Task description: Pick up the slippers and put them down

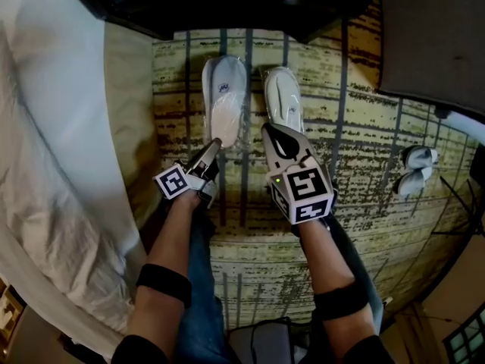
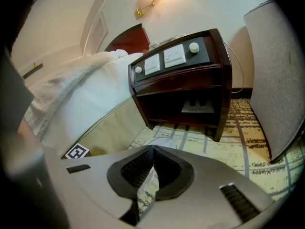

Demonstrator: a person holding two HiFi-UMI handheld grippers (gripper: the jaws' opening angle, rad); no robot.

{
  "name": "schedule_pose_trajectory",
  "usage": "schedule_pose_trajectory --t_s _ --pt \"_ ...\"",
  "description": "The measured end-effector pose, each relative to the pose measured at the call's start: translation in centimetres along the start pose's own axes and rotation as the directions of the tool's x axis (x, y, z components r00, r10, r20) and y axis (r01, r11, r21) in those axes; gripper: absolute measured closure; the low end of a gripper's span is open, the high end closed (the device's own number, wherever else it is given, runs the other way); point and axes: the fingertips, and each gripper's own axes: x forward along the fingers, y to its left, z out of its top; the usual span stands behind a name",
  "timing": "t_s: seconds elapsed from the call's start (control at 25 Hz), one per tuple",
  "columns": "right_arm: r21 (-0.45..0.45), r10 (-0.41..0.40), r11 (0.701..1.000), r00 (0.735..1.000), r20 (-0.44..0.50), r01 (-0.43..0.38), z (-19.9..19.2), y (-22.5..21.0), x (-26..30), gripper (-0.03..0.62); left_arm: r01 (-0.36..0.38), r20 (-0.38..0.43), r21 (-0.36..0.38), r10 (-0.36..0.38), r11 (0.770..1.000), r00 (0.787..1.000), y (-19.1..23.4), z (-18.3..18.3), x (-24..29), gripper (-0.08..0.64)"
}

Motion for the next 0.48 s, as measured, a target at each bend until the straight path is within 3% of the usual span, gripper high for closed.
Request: schedule_pose_trajectory --t_s 0.28,0.4,0.44,0.48 --pt "0.007 0.002 1.000 1.000 -0.006 -0.002 -1.4 0.6 -0.2 0.592 -0.057 -0.037 -0.062 0.054 0.996 0.998 2.7 -2.0 -0.3 0.468" --pt "0.005 -0.005 1.000 1.000 -0.003 0.005 -1.2 0.7 -1.0 0.591 -0.169 -0.064 -0.018 0.167 0.985 0.984 4.1 -2.5 -0.8 0.442" --pt "0.006 -0.009 1.000 1.000 0.000 0.009 -0.9 0.7 -1.4 0.591 -0.227 -0.081 -0.008 0.226 0.974 0.971 4.8 -2.8 -1.0 0.376" --pt "0.007 -0.012 1.000 1.000 0.004 0.012 -0.6 0.6 -1.7 0.591 -0.284 -0.103 0.000 0.283 0.959 0.954 5.5 -3.2 -1.1 0.228"
